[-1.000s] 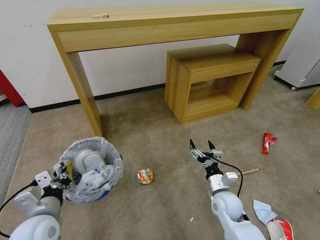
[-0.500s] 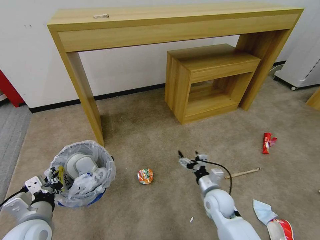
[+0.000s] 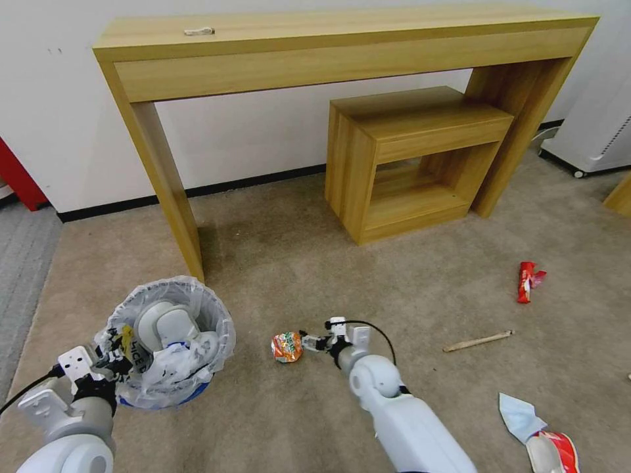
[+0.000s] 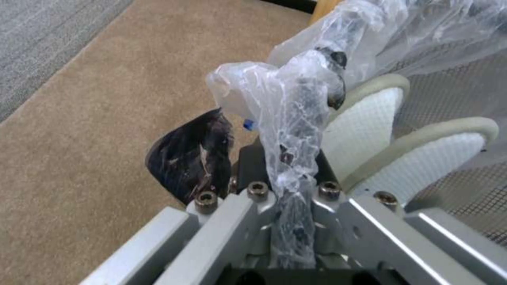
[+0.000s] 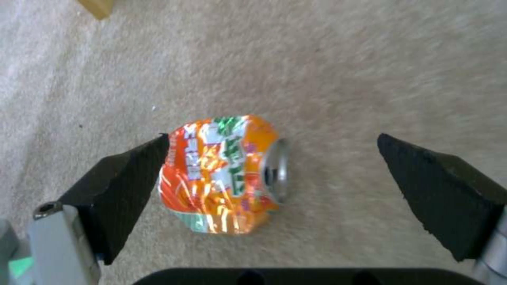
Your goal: Pick up the trash bin and place the garbage on the floor into it.
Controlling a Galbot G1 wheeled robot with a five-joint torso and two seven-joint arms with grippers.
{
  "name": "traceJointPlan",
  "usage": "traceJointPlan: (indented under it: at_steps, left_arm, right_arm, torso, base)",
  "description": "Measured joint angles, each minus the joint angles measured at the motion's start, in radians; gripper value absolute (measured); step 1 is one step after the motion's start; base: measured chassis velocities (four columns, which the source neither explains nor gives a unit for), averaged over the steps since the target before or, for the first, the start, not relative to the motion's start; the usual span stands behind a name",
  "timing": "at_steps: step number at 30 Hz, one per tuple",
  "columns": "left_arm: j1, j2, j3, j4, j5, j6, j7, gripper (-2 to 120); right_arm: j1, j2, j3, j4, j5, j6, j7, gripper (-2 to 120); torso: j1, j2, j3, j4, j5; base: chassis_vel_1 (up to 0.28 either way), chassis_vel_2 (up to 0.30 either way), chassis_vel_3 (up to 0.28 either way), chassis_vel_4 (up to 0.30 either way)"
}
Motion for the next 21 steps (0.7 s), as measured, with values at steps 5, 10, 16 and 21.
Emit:
traceJointPlan:
  at_steps: [5,10,16,21]
  left_arm:
    - [-0.002,-0.002,0.003,0.000,0.005,0.000,0.000,1]
    - [-0.006,-0.003,0.007,0.005,0.007,-0.001,0.000,1]
    - [-0.012,-0.005,0.014,0.015,0.014,-0.002,0.000,1]
    - [-0.015,-0.006,0.016,0.020,0.017,-0.003,0.000,1]
  right_arm:
    - [0.022,0.056,0.009,-0.086,-0.042,0.024,-0.029,100]
    - [0.039,0.088,0.014,-0.147,-0.087,0.037,-0.040,98]
    - [0.057,0.091,0.032,-0.193,-0.117,0.040,-0.035,80]
    - [0.069,0.090,0.042,-0.218,-0.122,0.038,-0.029,68]
  torso:
    - [0.000,0.000,0.000,0.0001,0.0001]
    - [0.000,0.000,0.000,0.0001,0.0001]
    - [0.000,0.000,0.000,-0.0001,0.0000]
    - [0.000,0.000,0.000,-0.0001,0.0000]
  base:
    - [0.000,0.000,0.000,0.000]
    - [0.000,0.000,0.000,0.000]
    - [0.000,0.000,0.000,0.000]
    - [0.000,0.000,0.000,0.000]
